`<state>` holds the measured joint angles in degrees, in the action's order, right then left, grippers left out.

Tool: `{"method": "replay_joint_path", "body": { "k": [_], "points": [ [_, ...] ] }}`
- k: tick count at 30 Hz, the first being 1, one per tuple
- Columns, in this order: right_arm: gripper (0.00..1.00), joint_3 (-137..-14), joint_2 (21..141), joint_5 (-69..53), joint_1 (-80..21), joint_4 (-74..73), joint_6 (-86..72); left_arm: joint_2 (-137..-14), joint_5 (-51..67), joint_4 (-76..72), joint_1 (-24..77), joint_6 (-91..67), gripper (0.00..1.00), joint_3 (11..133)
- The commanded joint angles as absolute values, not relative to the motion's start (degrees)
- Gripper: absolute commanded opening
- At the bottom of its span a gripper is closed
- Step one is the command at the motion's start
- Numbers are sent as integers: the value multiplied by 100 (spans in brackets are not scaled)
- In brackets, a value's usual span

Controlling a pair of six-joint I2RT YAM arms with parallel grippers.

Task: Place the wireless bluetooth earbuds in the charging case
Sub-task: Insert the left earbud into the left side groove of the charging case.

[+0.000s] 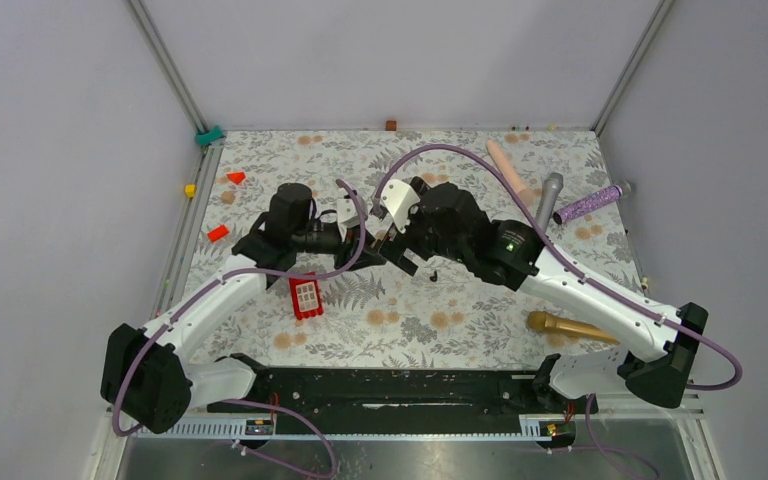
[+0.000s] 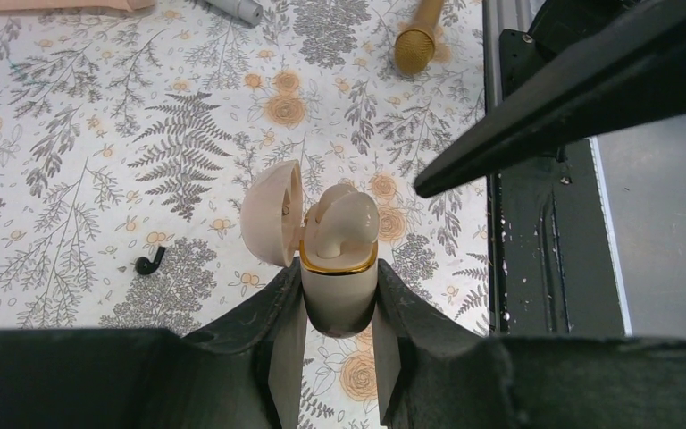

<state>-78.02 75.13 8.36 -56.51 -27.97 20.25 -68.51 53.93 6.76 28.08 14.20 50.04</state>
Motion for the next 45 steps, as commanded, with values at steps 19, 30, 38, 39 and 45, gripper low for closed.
{"method": "replay_joint_path", "body": {
  "k": [19,30,38,39,45],
  "points": [
    [99,-7858,7732,681,-5709,-2547,1898,-6570,6118,820,2820,1773,0,5099],
    [99,-7853,7652,1064,-5711,-2496,2038,-6544,6111,870,2820,1827,0,5105],
    [100,-7986,7310,953,-5651,-2729,2077,-6489,6051,1203,2812,2114,0,5217],
    [100,-7984,7258,939,-5581,-2753,2069,-6467,6043,1295,2812,2186,0,5251],
    [99,-7943,6774,-37,-4560,-2758,1437,-6303,6012,1750,2712,2564,0,5456]
  ]
}}
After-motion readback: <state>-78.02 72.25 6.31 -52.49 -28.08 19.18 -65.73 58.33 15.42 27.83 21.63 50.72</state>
